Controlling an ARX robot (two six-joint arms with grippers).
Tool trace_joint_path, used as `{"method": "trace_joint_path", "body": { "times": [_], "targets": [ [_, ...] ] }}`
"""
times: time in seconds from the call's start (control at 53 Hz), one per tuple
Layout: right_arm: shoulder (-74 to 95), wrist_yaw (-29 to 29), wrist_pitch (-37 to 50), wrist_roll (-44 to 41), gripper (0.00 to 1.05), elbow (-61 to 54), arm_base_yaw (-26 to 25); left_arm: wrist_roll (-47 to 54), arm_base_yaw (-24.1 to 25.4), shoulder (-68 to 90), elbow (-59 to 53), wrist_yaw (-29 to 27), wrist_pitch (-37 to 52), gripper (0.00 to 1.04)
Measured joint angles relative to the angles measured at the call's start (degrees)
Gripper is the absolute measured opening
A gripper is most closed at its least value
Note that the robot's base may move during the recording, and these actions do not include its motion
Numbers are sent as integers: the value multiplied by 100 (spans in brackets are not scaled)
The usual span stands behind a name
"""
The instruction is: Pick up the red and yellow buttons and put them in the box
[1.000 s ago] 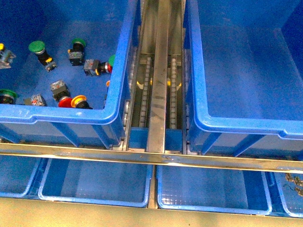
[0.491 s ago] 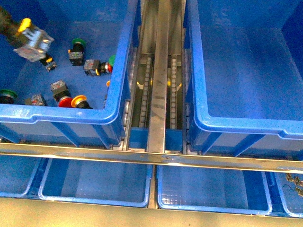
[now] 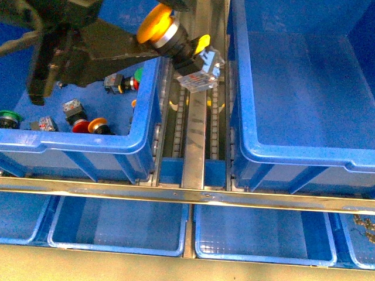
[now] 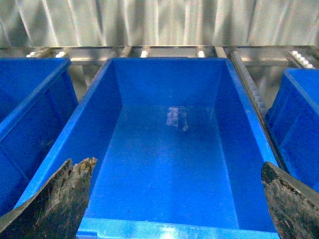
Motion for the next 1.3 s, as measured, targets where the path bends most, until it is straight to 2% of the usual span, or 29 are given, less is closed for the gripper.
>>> {"method": "trace_joint_path", "body": {
  "times": [0.415,0.434,0.491,0.529,0.566,0.661,0.736,0.868,1.038,1.151,1.302],
  "targets": [
    [0,0,0,0,99,0,0,-455,-345,1027,1364,-304,-52,34],
    [55,90,-74,24,99,26,28,-455,-352,1036,1377,-302,-52,34],
    [695,820,-844,291,99,361,407,-442,-400,1106,1458,-326,-83,34],
    [1228,1104,-798,308,99,496,656,-428,-422,1134,1475,-350,-125,34],
    [1777,1143,-492,302,99,592,914,-409,-450,1156,1480,-372,-138,34],
    [3414,754,918,79,99,800,1655,-358,-518,1200,1504,-391,-179,34],
    [4544,382,1969,-229,99,1019,2055,-348,-557,1259,1523,-411,-181,34],
    [5917,-170,3086,-887,99,1421,2470,-310,-566,1274,1532,-444,-214,34],
    [6760,-890,3458,-1821,99,1792,2581,-247,-566,1274,1556,-520,-267,34],
    [7189,-1075,3877,-2404,99,1993,2562,-243,-614,1274,1556,-553,-275,34],
    [7552,-1390,3908,-2736,99,2369,2636,-243,-645,1266,1556,-588,-275,34]
  ]
}}
